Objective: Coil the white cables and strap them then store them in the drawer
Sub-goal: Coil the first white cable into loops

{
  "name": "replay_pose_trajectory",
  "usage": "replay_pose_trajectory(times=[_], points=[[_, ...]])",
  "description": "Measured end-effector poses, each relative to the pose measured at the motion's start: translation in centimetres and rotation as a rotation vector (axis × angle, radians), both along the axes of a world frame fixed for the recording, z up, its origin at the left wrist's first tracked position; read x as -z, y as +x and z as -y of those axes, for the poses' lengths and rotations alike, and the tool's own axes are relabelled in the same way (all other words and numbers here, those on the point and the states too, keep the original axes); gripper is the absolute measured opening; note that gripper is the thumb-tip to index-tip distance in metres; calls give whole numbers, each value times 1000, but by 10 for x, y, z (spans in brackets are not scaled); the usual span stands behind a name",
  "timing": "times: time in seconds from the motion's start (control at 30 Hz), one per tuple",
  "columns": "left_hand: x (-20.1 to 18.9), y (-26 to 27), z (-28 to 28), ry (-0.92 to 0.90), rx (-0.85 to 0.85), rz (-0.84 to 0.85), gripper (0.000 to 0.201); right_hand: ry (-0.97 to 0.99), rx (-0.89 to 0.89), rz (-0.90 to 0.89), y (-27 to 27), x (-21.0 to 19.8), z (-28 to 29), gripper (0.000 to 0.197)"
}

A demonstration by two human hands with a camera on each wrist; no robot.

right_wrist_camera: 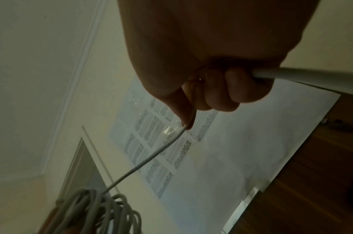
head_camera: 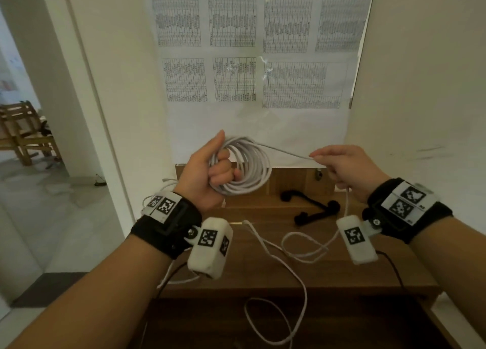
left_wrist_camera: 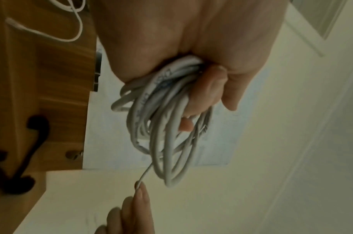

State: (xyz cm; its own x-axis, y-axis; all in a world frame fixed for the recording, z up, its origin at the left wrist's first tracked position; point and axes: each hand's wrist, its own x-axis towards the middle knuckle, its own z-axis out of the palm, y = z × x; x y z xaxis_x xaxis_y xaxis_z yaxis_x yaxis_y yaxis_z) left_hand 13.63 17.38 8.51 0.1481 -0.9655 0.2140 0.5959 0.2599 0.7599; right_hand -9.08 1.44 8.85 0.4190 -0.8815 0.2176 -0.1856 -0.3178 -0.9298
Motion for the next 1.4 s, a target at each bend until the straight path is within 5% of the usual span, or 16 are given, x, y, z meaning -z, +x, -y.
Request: replay_pose_trajectory(times=[0.23, 0.33, 0.43, 0.6, 0.73, 0.8, 0.93, 1.07, 1.2, 1.3, 1.4], points=[[-7, 4, 10, -35, -135, -174, 41, -120, -121, -168, 17, 28, -26, 13], [-8, -5, 18, -54, -281, -80, 36, -206, -111, -249, 35, 44, -38, 8], [-3, -15, 22, -86, -506, 287, 30, -294, -121, -249, 46, 54, -47, 9], [15, -21, 20, -113, -718, 1149, 36, -357, -252, -358, 46, 45, -59, 28], [34, -31, 26, -115, -660, 1513, 27, -408, -386, -330, 48, 34, -71, 19], [40, -29, 26, -67, -695, 1644, 38, -275, -408, -271, 47, 33, -74, 10], [44, -24, 23, -97, -695, 1810, 62, -9, -448, -102, 38, 30, -70, 25], [36, -20, 22, -76, -684, 1643, 35, 187, -502, 11, 27, 24, -56, 34], [21, -4, 18, -22, -643, 1361, 42, 237, -664, -192, 11, 30, -45, 42], [12, 7, 12, 52, -574, 1120, 43, 61, -471, -273, 3, 34, -33, 21], [4, 17, 7, 174, -259, 856, 42, -25, -233, -112, -5, 35, -16, 4]])
